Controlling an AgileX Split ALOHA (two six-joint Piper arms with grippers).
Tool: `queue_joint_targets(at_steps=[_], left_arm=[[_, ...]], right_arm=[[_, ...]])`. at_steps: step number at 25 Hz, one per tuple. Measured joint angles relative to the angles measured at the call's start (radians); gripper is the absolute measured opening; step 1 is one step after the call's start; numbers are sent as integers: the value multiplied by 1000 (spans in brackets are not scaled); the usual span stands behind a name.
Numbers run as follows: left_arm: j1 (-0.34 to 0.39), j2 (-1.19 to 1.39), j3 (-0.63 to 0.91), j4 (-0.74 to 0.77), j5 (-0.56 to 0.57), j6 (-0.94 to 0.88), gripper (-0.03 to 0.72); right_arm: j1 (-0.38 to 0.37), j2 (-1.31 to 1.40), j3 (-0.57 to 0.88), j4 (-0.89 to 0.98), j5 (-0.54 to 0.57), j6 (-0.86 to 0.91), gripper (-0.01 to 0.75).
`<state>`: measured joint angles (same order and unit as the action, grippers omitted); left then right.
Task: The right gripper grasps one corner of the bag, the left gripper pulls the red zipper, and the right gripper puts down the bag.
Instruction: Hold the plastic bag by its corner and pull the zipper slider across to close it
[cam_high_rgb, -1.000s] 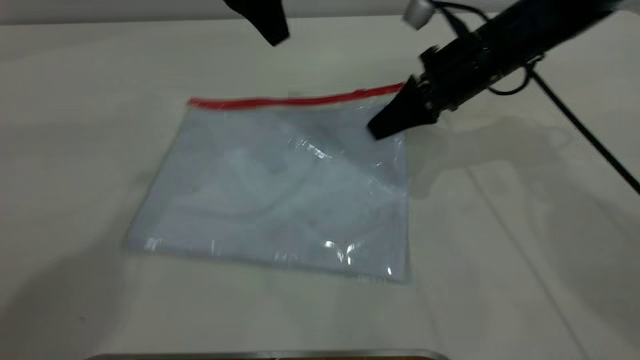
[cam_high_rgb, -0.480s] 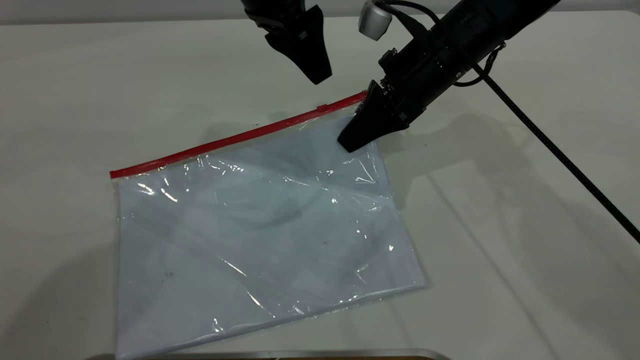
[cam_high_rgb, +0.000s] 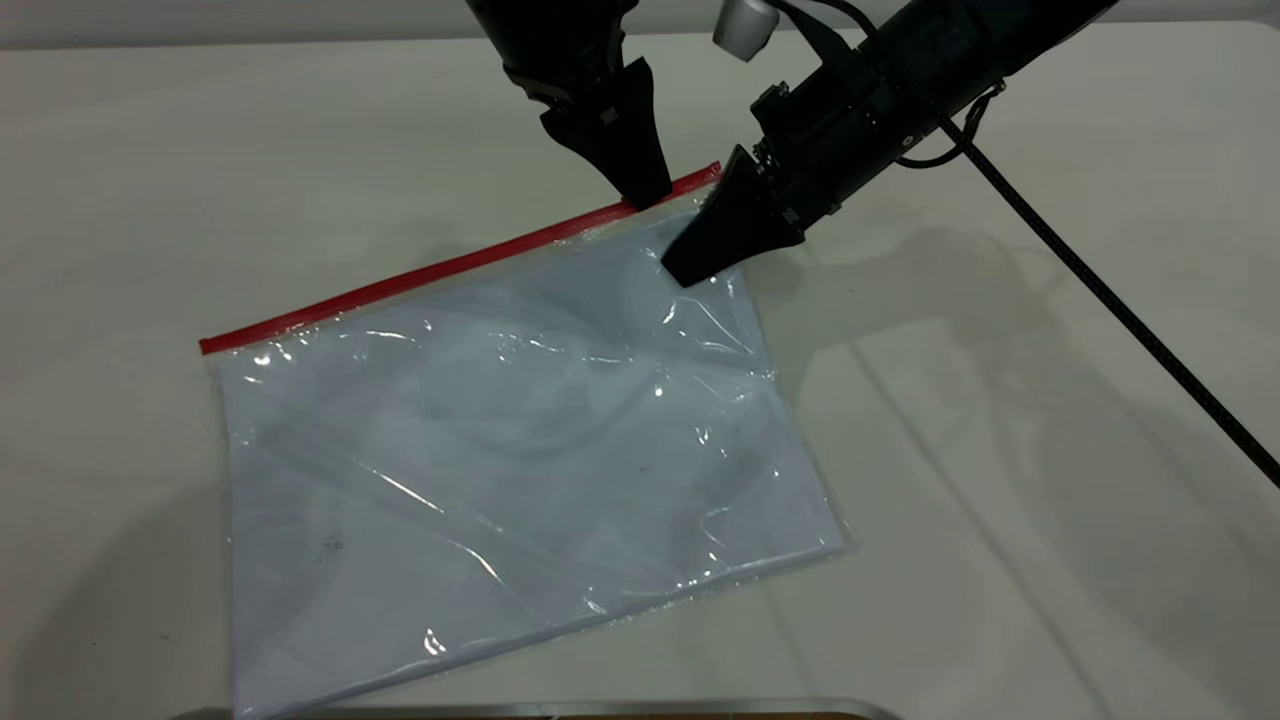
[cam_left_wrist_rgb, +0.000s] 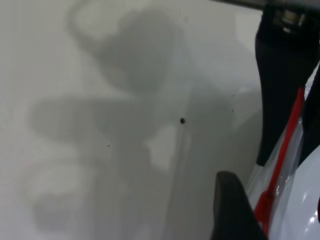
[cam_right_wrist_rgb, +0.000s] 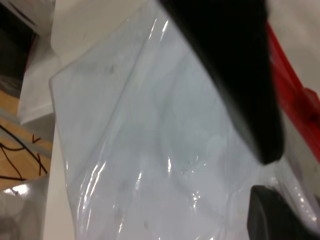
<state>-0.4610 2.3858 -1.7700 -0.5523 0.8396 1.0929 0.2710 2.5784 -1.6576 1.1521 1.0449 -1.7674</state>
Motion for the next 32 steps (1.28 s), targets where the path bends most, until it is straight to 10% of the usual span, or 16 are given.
queue_joint_targets(at_steps=[23,32], left_arm=[[-1,20,0,1,7,7,264],[-1,20,-1,3,7,14,53]], right_arm=[[0,0,0,14,1,-5,33],[0,0,0,7,2,-4,33]])
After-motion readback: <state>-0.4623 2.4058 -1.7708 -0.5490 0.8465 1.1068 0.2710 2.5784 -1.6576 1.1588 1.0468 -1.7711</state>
